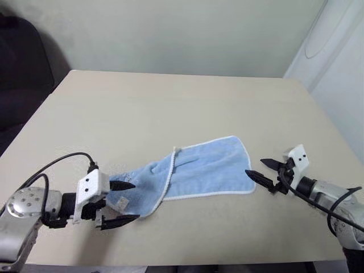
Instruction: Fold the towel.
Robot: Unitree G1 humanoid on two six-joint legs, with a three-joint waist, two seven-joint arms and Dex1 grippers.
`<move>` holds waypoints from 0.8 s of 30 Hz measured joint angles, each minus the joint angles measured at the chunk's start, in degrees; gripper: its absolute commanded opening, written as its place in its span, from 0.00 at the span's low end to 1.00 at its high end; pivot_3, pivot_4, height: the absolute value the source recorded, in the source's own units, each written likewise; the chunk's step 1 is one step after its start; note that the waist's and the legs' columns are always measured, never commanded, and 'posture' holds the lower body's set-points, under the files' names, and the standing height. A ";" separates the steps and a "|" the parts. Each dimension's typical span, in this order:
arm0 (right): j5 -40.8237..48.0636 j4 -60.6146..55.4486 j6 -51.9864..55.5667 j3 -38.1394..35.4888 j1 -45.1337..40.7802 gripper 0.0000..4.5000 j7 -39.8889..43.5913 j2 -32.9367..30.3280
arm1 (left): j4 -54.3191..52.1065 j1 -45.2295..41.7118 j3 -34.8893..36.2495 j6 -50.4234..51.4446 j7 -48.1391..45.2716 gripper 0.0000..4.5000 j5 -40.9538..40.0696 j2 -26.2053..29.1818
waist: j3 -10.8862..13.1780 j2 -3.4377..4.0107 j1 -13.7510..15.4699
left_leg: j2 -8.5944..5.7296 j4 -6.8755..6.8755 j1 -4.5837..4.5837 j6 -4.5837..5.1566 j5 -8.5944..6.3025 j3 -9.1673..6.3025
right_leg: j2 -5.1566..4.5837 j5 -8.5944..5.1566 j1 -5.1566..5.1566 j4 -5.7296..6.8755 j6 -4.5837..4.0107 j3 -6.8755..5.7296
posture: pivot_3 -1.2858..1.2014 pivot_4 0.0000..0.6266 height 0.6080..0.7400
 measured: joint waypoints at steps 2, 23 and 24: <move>-0.04 -0.81 -0.20 0.01 0.21 0.99 -0.63 0.50 | 2.67 -4.35 -3.36 -2.72 -2.29 1.00 2.00 0.95 | 0.00 0.00 0.06 | -0.02 0.01 -0.11 0.00 0.00 0.01 | -0.02 0.01 -0.03 -0.01 -0.02 0.00 | 0.52 0.24 1.00; 3.85 -9.82 0.46 -2.89 5.30 0.99 -1.89 1.21 | 10.99 -21.55 -20.03 -9.89 -12.36 1.00 8.34 1.31 | -0.20 -0.25 -0.14 | -0.01 0.02 -0.24 0.00 0.01 0.04 | -0.04 -0.03 -0.15 0.03 0.06 -0.02 | 0.52 0.24 1.00; 3.85 -9.83 0.45 -2.91 5.44 0.99 -1.91 1.21 | 10.24 -21.25 -19.97 -9.90 -12.41 1.00 8.32 1.82 | -0.20 -0.23 -0.14 | -0.01 0.02 -0.23 0.00 0.01 0.05 | -0.04 -0.06 -0.15 0.03 0.11 -0.01 | 0.52 0.24 1.00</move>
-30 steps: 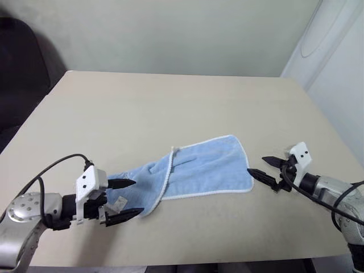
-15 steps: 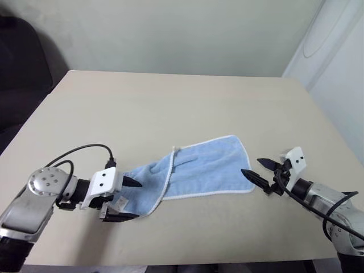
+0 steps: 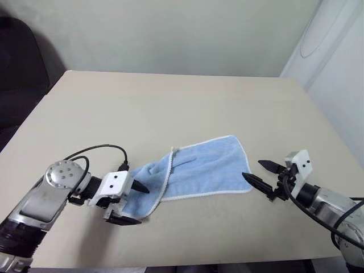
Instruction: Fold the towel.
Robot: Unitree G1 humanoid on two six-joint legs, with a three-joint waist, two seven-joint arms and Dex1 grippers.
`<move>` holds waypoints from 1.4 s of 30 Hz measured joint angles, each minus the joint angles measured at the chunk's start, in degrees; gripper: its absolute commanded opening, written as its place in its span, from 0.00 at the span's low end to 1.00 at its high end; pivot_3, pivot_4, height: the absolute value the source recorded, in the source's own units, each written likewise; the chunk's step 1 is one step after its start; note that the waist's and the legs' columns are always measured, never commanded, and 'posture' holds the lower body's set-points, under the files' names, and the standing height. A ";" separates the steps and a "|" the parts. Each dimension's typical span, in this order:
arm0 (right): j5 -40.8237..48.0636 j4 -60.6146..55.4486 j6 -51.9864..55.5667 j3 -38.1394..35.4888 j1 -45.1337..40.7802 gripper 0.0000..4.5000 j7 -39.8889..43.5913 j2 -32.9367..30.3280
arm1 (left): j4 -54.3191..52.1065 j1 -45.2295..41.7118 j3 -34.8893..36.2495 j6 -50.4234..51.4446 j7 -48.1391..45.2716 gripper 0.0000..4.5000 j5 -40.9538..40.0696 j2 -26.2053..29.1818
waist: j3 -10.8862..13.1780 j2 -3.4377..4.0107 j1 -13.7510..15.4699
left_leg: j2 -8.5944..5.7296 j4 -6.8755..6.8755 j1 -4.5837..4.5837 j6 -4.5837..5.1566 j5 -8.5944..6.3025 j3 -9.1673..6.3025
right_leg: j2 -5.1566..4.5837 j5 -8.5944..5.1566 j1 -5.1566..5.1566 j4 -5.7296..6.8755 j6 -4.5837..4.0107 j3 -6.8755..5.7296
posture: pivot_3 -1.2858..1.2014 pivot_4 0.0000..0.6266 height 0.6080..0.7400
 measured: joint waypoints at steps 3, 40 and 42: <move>0.00 0.01 -0.03 -0.03 0.17 0.99 -0.01 0.00 | -1.51 1.41 -0.14 -0.21 0.01 1.00 0.72 1.08 | 0.00 0.01 -0.02 | 0.00 0.00 0.00 0.00 0.00 0.00 | 0.00 -0.03 -0.03 0.00 0.05 0.01 | 0.52 0.24 1.00; -0.52 0.75 0.02 2.41 -2.77 1.00 0.00 0.18 | 0.44 1.61 -3.31 0.50 4.88 0.01 4.78 -1.64 | -0.64 0.51 -0.19 | 0.01 -0.08 0.03 0.00 -0.11 0.07 | -0.09 0.01 -0.14 0.02 -0.01 0.00 | 0.52 0.24 1.00; -0.52 0.92 0.00 2.46 -2.85 1.00 0.00 0.35 | -0.05 2.00 -1.61 4.37 4.84 0.01 1.36 -1.71 | -0.62 0.47 -0.17 | 0.01 -0.07 -0.03 0.00 -0.11 0.06 | -0.09 0.06 -0.19 0.03 -0.10 0.00 | 0.52 0.24 1.00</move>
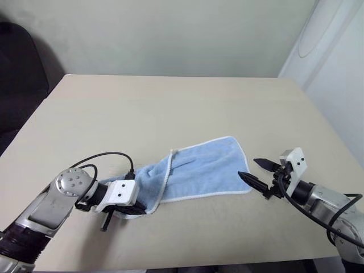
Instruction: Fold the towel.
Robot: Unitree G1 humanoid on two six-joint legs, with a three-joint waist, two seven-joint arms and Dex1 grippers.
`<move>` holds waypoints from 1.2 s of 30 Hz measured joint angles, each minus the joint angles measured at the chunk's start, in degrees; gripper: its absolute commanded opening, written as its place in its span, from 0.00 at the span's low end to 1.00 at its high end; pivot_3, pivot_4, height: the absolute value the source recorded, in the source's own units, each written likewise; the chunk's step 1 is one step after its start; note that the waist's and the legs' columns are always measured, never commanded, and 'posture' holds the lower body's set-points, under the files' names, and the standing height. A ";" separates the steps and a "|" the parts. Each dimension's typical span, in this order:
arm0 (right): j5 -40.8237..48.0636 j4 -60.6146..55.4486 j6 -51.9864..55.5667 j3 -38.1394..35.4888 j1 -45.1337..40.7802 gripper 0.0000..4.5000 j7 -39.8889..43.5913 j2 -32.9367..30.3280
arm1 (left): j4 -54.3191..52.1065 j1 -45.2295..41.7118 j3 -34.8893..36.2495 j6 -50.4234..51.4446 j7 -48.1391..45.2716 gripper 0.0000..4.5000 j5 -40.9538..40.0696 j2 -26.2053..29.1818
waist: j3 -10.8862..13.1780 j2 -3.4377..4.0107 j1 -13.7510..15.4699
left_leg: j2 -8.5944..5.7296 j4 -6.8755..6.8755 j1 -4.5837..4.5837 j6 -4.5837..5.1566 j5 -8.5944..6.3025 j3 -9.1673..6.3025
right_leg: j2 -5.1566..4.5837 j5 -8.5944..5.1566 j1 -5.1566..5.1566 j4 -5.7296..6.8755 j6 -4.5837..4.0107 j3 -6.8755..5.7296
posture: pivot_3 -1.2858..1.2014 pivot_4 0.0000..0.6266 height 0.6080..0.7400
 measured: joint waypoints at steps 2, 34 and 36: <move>0.03 0.06 -0.06 0.00 -0.23 1.00 -0.01 0.10 | -1.01 0.65 2.52 3.17 -0.03 0.01 -3.62 0.09 | 0.00 -0.02 0.00 | 0.00 0.01 0.00 0.00 0.00 0.00 | 0.00 0.01 0.01 0.00 -0.01 0.00 | 0.52 0.24 1.00; -22.67 62.07 -13.80 15.78 -42.84 1.00 2.69 8.76 | 8.10 -4.78 31.63 28.34 33.65 0.01 -28.10 -18.69 | 0.19 -0.14 0.29 | -0.01 -0.06 0.38 0.04 0.45 0.09 | -0.07 0.45 0.12 0.34 -0.09 -0.07 | 0.52 0.24 1.00; -24.13 64.77 -16.29 15.95 -44.50 1.00 2.70 9.64 | 8.43 -4.65 31.60 28.34 33.86 0.01 -28.07 -18.95 | 0.20 -0.15 0.30 | 0.00 -0.09 0.38 0.04 0.46 0.08 | -0.07 0.45 0.10 0.34 -0.09 -0.08 | 0.52 0.24 1.00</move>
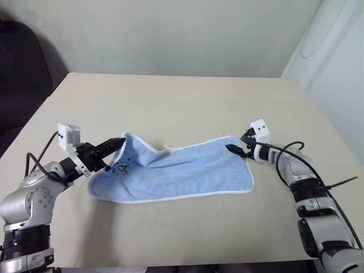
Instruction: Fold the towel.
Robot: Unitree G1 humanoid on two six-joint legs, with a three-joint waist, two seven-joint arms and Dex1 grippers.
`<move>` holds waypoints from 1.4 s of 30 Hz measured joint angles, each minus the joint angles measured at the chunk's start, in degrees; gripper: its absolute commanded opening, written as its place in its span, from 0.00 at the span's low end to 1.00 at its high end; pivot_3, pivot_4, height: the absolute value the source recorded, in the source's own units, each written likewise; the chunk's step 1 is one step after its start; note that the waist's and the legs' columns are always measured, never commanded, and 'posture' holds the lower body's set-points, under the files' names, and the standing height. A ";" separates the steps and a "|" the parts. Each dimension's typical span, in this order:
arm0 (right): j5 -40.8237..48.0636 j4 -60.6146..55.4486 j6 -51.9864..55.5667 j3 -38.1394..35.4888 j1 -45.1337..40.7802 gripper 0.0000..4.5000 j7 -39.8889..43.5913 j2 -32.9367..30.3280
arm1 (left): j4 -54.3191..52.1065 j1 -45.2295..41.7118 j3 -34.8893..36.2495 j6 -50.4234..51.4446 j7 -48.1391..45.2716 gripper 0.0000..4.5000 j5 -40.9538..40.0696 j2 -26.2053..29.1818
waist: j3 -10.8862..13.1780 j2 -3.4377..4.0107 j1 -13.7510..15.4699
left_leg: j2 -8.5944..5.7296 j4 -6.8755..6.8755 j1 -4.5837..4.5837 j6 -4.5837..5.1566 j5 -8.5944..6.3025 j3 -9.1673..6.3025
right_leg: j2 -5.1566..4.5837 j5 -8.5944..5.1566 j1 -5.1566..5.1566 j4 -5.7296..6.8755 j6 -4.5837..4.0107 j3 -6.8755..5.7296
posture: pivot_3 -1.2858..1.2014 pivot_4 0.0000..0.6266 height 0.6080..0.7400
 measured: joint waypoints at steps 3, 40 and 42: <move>-1.78 3.73 -2.67 0.10 -1.69 1.00 -0.01 1.44 | 0.33 0.30 0.03 0.00 0.21 0.01 0.00 -0.18 | 0.00 -0.02 0.06 | 0.02 -0.02 0.00 0.03 0.01 -0.01 | 0.00 0.00 0.01 -0.05 0.00 -0.03 | 0.52 0.24 1.00; -0.28 -16.98 6.65 -8.23 8.40 0.01 -0.26 -1.74 | 1.55 -1.38 -0.36 -1.36 2.28 0.00 1.57 -2.43 | 0.29 -0.32 0.55 | -0.02 0.06 -0.01 -0.14 -0.02 0.01 | 0.01 0.12 0.17 -0.20 -0.09 -0.04 | 0.52 0.24 1.00; 1.06 -21.81 8.12 -10.37 10.32 0.01 -0.37 -4.04 | 1.84 -4.08 0.03 -1.63 3.80 0.00 1.41 -3.21 | 0.49 -0.46 0.91 | -0.02 0.10 -0.01 -0.11 0.06 0.00 | 0.01 0.12 0.24 -0.20 -0.09 -0.05 | 0.52 0.24 1.00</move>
